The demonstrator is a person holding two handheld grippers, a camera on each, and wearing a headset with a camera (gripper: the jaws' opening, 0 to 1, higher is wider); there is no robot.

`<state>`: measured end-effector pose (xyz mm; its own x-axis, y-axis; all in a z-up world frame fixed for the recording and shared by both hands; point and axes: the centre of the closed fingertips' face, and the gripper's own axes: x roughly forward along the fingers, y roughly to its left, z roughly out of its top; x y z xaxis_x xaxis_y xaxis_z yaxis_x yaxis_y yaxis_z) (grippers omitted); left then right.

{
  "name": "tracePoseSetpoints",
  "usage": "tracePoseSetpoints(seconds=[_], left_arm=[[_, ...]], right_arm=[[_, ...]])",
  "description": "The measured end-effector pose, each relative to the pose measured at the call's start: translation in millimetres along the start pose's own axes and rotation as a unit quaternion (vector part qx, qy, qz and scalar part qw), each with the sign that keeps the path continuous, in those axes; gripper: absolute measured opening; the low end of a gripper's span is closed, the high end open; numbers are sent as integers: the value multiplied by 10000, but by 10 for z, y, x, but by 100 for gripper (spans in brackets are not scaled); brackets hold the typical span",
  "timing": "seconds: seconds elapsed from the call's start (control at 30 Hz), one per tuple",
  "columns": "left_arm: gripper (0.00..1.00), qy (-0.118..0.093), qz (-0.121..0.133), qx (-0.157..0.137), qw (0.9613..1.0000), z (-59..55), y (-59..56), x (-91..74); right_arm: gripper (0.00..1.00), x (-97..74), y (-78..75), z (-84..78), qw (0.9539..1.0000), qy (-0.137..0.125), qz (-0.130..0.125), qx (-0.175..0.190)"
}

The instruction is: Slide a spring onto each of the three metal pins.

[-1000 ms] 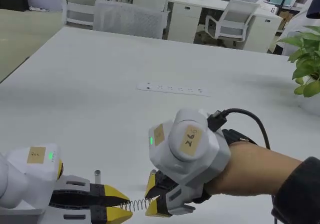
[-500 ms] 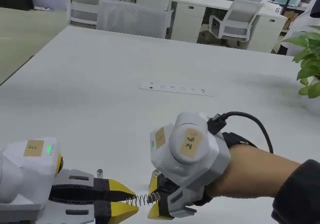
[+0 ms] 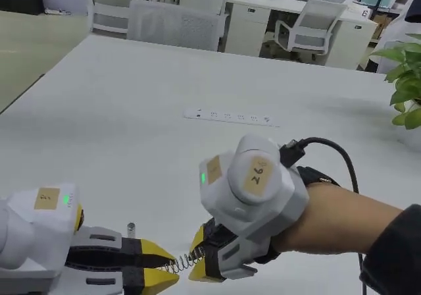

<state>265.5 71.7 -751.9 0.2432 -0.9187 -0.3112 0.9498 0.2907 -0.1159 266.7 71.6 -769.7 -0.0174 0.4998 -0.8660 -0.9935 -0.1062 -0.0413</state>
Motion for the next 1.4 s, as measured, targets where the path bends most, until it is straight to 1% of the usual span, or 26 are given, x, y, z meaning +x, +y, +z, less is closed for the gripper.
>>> tracePoseSetpoints(seconds=[0.2,0.53,0.57,0.63,0.67,0.73,0.8,0.87,0.93,1.0,1.17,1.3,1.4], left_arm=[[3,45,-20,-7,10000,-29,-13,11],[3,86,-39,0,10000,-55,-25,25],[3,98,-34,5,9999,-59,-24,26],[3,161,-20,25,9999,-85,-19,27],[2,175,-29,35,9998,-93,-22,25],[2,118,-13,18,9999,-77,-21,19],[2,108,24,34,9999,-74,-5,18],[2,96,8,28,9999,-67,-10,19],[2,97,-1,33,9999,-67,-16,20],[2,112,-2,36,9999,-73,-18,19],[2,149,-24,55,9999,-86,-31,20],[2,184,-40,87,9998,-96,-38,20],[2,265,-45,160,9995,-119,-39,24]], right_arm=[[9,-9,19,53,10000,-25,-14,-56],[8,-43,46,190,9997,-224,58,-44],[7,-42,52,197,9997,-232,78,-43],[0,-52,66,217,9996,-253,131,-71],[0,-67,47,244,9995,-307,93,-26],[0,-68,33,236,9996,-276,93,2],[3,-63,38,249,9995,-295,106,56],[7,-68,48,278,9993,-337,123,85],[8,-65,50,291,9993,-337,122,75],[9,-55,46,288,9995,-291,96,32],[10,-47,61,335,9994,-318,125,3],[10,-28,77,342,9995,-260,161,-45],[10,-5,85,333,9996,-185,191,-91]])
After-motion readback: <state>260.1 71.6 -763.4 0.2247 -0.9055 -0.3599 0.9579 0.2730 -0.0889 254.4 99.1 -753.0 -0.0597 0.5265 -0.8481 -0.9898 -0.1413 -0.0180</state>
